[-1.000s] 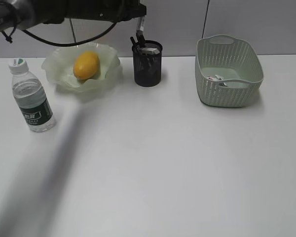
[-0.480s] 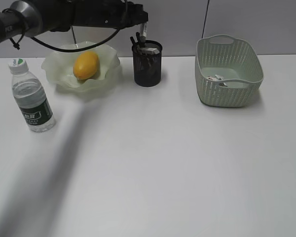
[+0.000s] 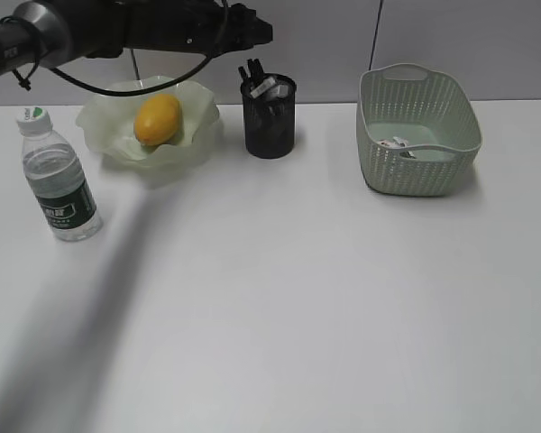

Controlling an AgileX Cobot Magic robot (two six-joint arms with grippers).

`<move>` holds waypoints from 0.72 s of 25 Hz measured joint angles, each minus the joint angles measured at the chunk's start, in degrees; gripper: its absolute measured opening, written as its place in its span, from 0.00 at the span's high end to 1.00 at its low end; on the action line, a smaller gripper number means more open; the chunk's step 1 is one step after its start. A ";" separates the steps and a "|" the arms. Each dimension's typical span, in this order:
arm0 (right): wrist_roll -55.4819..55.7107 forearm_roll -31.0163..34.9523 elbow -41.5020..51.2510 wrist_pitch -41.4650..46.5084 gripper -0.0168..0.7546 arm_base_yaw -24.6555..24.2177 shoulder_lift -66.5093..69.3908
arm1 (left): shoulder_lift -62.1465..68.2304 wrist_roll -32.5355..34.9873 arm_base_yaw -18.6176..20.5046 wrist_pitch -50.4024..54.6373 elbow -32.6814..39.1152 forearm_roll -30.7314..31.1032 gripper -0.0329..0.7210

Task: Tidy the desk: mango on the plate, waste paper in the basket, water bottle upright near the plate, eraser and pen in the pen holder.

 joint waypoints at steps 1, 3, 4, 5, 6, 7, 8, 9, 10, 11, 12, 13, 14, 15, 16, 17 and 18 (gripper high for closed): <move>0.00 0.00 0.00 0.00 0.43 0.00 0.00 | 0.00 -0.14 0.33 0.48 0.00 0.00 0.39; 0.00 0.00 0.00 0.00 0.43 0.00 0.00 | 0.06 -0.31 0.95 1.61 0.00 0.00 0.33; 0.00 0.00 0.00 0.00 0.43 0.00 0.00 | 0.13 -0.38 1.10 2.17 0.00 -0.04 0.31; 0.00 0.00 0.00 0.00 0.43 0.00 0.00 | 0.26 -0.44 1.10 2.61 0.00 -0.04 0.30; 0.00 0.00 0.00 0.00 0.43 0.00 0.00 | 0.31 -0.50 1.10 3.15 0.00 -0.04 0.30; 0.00 0.00 0.00 0.00 0.43 0.00 0.00 | 0.31 -0.57 1.10 3.64 0.00 -0.04 0.29; 0.00 0.00 0.00 0.00 0.43 0.00 0.00 | 0.25 -0.61 1.10 3.97 0.00 -0.04 0.29; 0.00 0.00 0.00 0.00 0.43 0.00 0.00 | -0.05 -0.61 1.05 4.22 0.00 0.06 0.29; 0.00 0.00 0.00 0.00 0.43 0.00 0.00 | -0.53 -0.61 1.05 4.47 0.00 0.48 0.29; 0.00 0.00 0.00 0.00 0.43 0.00 0.00 | -1.02 -0.61 1.10 4.59 0.00 1.13 0.29; 0.00 0.00 0.00 0.00 0.43 0.00 0.00 | -1.88 -0.63 1.16 4.71 0.00 1.77 0.29; 0.00 0.00 0.00 0.00 0.43 0.00 0.00 | -2.83 -0.69 1.28 4.86 0.00 2.52 0.29; 0.00 0.00 0.00 0.00 0.43 0.00 0.00 | -3.89 -0.84 1.49 5.14 0.00 3.14 0.29; 0.00 0.00 0.00 0.00 0.43 0.00 0.00 | -4.85 -1.25 1.74 5.47 0.00 3.76 0.29; 0.00 0.00 0.00 0.00 0.43 0.00 0.00 | -6.08 -1.79 2.05 5.93 0.00 4.49 0.30; 0.00 0.00 0.00 0.00 0.43 0.00 0.00 | -7.34 -2.28 2.47 6.69 0.00 5.59 0.31; 0.00 0.00 0.00 0.00 0.43 0.00 0.00 | -8.41 -3.08 2.83 7.49 0.00 7.13 0.32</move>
